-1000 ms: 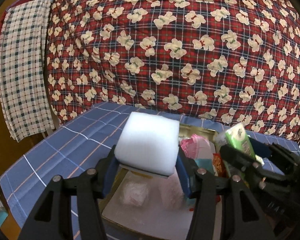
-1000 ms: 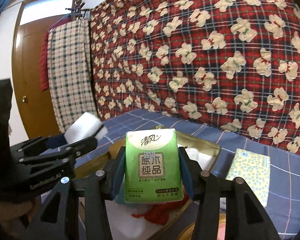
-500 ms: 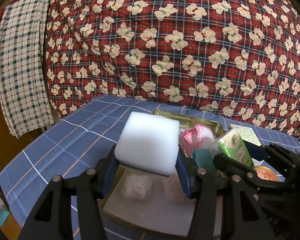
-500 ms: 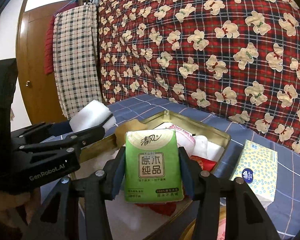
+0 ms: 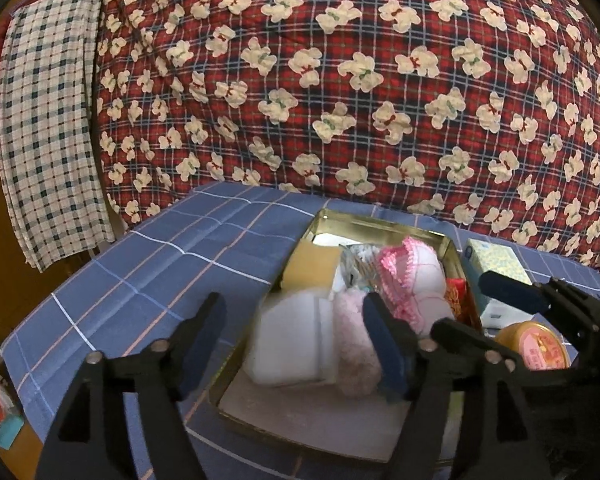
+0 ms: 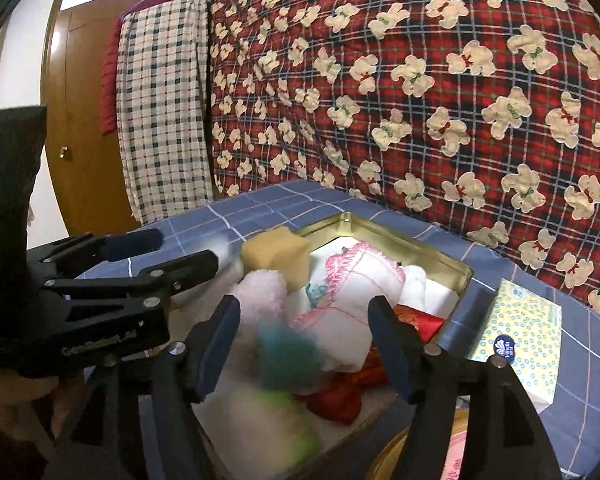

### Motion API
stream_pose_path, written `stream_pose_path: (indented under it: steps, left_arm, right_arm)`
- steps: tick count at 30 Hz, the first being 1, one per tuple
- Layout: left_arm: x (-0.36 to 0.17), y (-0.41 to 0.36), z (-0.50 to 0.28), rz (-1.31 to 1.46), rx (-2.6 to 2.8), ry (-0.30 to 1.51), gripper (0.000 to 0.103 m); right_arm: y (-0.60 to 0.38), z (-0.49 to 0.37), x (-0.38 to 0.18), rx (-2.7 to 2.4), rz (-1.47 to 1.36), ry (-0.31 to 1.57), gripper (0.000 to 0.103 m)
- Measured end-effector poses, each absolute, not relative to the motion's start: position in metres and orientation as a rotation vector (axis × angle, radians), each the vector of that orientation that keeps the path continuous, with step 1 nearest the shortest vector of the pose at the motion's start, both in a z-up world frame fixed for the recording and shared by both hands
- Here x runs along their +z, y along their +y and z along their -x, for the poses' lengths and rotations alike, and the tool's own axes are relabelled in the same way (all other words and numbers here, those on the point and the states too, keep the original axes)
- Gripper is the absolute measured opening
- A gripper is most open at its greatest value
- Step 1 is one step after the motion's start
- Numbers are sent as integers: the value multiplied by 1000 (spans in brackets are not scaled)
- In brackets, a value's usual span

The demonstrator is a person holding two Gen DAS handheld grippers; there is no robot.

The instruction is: Organize soft objects

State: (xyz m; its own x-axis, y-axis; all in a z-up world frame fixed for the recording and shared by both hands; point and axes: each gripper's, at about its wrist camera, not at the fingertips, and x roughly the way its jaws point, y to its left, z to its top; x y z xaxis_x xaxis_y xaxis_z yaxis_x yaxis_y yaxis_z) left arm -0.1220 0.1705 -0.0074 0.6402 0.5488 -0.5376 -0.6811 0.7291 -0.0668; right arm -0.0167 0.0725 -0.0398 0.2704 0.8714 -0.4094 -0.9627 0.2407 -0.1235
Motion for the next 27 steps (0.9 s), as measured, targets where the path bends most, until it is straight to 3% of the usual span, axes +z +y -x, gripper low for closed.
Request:
stream_pose_path:
  steps: [14,27]
  left_arm:
    - [3,168,130,262,731,480,95]
    - [12,163,135,256,743,435,101]
  right_arm:
    - [61,14,-31,1241,321,215,75]
    - [50,2,-27,1180,267,191,75]
